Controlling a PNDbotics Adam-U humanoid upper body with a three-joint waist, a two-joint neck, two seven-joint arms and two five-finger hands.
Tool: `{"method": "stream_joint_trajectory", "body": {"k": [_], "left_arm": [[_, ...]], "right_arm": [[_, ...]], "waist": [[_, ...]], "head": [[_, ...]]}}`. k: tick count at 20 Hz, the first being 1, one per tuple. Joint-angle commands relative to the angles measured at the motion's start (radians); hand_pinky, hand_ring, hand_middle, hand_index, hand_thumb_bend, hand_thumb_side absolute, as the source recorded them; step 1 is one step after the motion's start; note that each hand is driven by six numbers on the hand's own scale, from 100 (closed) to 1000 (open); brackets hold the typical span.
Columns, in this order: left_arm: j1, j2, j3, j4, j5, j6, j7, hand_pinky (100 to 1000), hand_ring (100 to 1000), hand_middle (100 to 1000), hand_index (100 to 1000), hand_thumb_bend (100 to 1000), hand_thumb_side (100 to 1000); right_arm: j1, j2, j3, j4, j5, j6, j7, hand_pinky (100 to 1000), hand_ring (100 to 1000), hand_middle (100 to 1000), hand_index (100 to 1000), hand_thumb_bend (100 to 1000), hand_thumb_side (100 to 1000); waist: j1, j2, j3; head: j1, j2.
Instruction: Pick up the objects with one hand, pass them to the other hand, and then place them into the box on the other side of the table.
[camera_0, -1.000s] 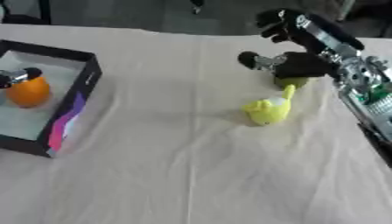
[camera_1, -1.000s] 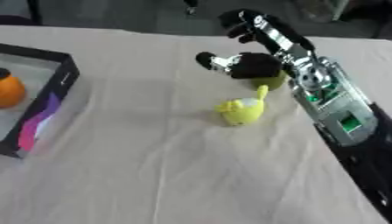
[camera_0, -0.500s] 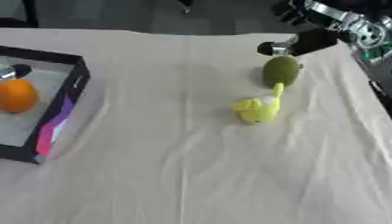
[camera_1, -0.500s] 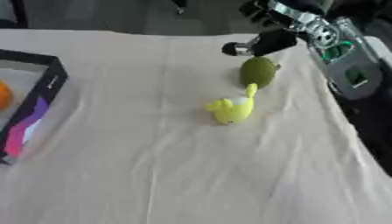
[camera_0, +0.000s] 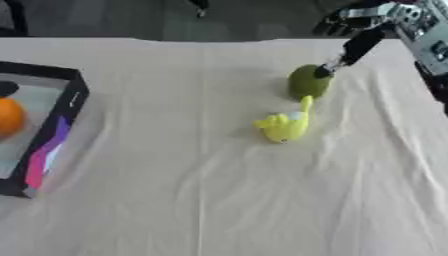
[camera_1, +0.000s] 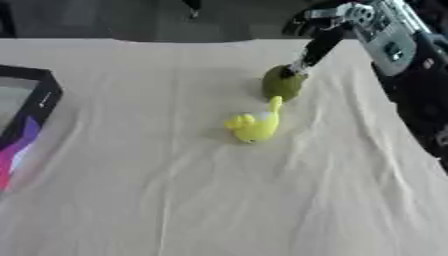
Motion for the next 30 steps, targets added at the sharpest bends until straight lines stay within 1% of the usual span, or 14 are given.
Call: {"method": "stream_joint_trajectory", "body": {"k": [1,4,5,8,13,17,19,20,23,25,26,27,28,30], "left_arm": [[-0.015,0.039,0.013,-0.013,0.003,0.004,0.003,821,762,696,754,727,458],[-0.015,0.039,0.014,-0.013,0.003,0.005,0.004,821,762,696,754,727,458],[-0.017,0.038,0.014,-0.014,0.003,0.006,0.004,821,762,693,754,723,461],[-0.024,0.033,0.014,-0.015,0.003,0.009,0.003,821,762,690,753,723,464],[-0.031,0.026,0.012,-0.018,0.005,0.011,0.001,825,762,688,752,723,470],[-0.032,0.022,0.011,-0.019,0.008,0.012,0.0,827,761,686,751,724,478],[-0.033,0.02,0.013,-0.02,0.01,0.014,0.002,827,760,684,750,723,478],[-0.034,0.02,0.014,-0.02,0.011,0.014,0.003,827,760,683,750,723,479],[-0.034,0.018,0.011,-0.02,0.012,0.015,0.002,827,761,683,750,726,487],[-0.033,0.018,0.011,-0.019,0.013,0.016,0.0,827,761,682,749,723,486],[-0.032,0.019,0.012,-0.019,0.013,0.017,0.0,827,761,682,749,721,488],[-0.031,0.019,0.012,-0.018,0.013,0.018,0.0,827,761,682,749,721,488],[-0.031,0.02,0.011,-0.018,0.013,0.018,0.0,827,761,681,749,721,489],[-0.028,0.023,0.011,-0.018,0.013,0.019,0.0,827,761,681,748,720,490]], "right_arm": [[-0.04,-0.011,-0.017,0.051,0.049,-0.036,0.051,924,939,898,901,604,272],[-0.047,-0.006,-0.025,0.07,0.066,-0.055,0.061,924,939,898,901,604,272],[-0.05,-0.003,-0.026,0.081,0.073,-0.053,0.065,924,935,891,895,547,219],[-0.063,0.019,-0.037,0.123,0.113,-0.045,0.06,921,929,886,894,554,230],[-0.068,0.044,-0.039,0.193,0.193,-0.026,0.01,921,930,881,895,541,243],[-0.061,0.068,-0.057,0.246,0.257,-0.012,-0.042,914,911,857,888,522,232],[-0.055,0.083,-0.072,0.263,0.279,-0.018,-0.067,910,898,838,879,512,217],[-0.054,0.088,-0.077,0.268,0.287,-0.022,-0.08,908,888,823,868,502,201],[-0.053,0.095,-0.082,0.269,0.316,-0.019,-0.126,888,832,736,793,448,105],[-0.053,0.096,-0.083,0.268,0.336,-0.01,-0.16,877,802,660,730,417,100],[-0.052,0.096,-0.085,0.266,0.339,-0.005,-0.177,870,782,602,678,396,100],[-0.051,0.095,-0.088,0.262,0.335,0.001,-0.194,868,778,590,666,393,100],[-0.05,0.092,-0.09,0.258,0.327,0.005,-0.208,861,762,550,625,383,100],[-0.047,0.085,-0.096,0.235,0.299,0.008,-0.223,853,750,531,606,381,100]], "waist": [[0.0,0.001,0.003],[0.001,0.003,0.003],[0.0,0.008,0.006],[0.001,0.022,0.012],[0.005,0.036,0.024],[0.008,0.044,0.029],[0.01,0.046,0.031],[0.01,0.047,0.031],[0.013,0.048,0.032],[0.014,0.047,0.032],[0.014,0.046,0.031],[0.015,0.045,0.029],[0.015,0.044,0.028],[0.016,0.04,0.024]], "head": [[-0.008,-0.019],[-0.008,-0.02],[-0.01,-0.022],[-0.018,-0.027],[-0.028,-0.034],[-0.035,-0.037],[-0.037,-0.039],[-0.038,-0.04],[-0.039,-0.043],[-0.041,-0.042],[-0.04,-0.041],[-0.039,-0.039],[-0.037,-0.038],[-0.033,-0.033]]}}
